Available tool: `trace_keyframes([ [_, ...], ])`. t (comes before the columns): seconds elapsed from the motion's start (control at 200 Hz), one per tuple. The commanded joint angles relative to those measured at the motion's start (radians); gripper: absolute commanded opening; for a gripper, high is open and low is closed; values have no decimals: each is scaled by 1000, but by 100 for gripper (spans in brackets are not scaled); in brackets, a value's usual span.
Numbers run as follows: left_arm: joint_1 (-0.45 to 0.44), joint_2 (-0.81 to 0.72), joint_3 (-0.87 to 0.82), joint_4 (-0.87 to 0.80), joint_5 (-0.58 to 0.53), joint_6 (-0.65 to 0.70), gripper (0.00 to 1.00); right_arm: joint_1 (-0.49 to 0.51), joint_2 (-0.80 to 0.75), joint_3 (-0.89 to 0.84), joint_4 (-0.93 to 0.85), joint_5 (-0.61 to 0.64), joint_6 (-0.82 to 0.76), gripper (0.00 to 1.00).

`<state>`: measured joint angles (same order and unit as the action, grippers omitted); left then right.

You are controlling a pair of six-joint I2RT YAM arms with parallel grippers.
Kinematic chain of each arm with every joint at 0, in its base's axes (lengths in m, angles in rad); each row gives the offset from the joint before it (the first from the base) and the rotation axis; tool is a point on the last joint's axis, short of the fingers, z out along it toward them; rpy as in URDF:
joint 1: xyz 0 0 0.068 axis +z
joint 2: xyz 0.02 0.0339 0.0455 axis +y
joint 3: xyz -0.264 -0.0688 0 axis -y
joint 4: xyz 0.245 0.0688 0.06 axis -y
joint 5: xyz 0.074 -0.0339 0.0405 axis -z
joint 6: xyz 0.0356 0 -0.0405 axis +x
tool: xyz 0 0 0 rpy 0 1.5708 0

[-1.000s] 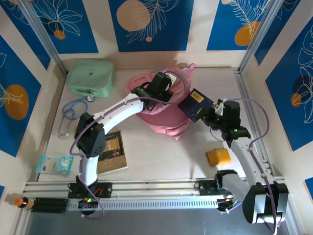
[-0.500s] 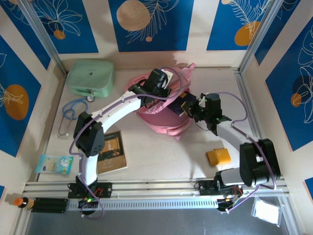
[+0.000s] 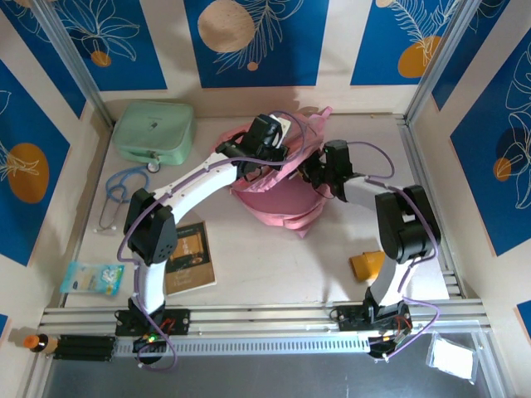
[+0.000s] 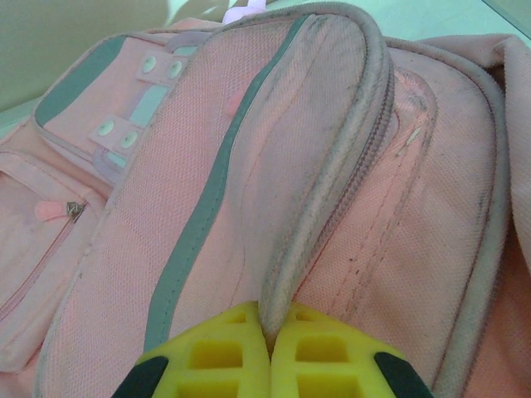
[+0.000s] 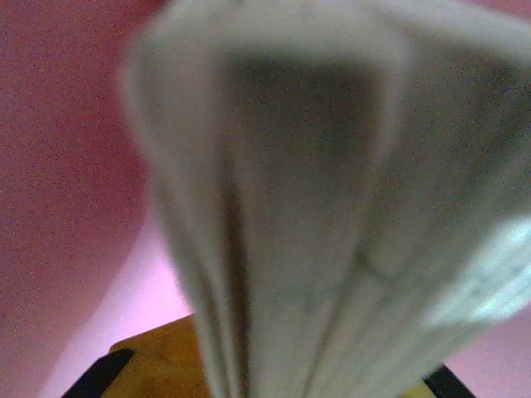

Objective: Pack the student bag
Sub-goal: Place the book in the student bag.

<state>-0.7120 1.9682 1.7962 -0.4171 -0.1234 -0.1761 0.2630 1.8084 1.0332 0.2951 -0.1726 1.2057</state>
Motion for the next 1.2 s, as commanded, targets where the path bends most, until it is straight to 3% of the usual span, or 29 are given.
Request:
trace_keyframes([
  [0.0,14,-31,54,97,9,-45,0,10,22,28,-55,-57,36,34],
  [0.125,14,-21,54,108,17,-56,0,-2,-13,-12,-96,-75,46,55],
  [0.24,15,-18,54,107,19,-56,0,-15,-46,-58,-126,-109,45,58],
  [0.615,15,-22,47,104,23,-59,0,-12,25,-22,-130,-102,17,23],
  [0.765,16,-23,46,96,28,-61,0,-7,91,54,-146,-76,3,21],
  [0.985,16,-21,46,93,31,-61,0,5,195,160,-82,-131,8,16],
  [1.195,19,-21,46,86,31,-58,0,-2,145,105,13,-176,2,19],
])
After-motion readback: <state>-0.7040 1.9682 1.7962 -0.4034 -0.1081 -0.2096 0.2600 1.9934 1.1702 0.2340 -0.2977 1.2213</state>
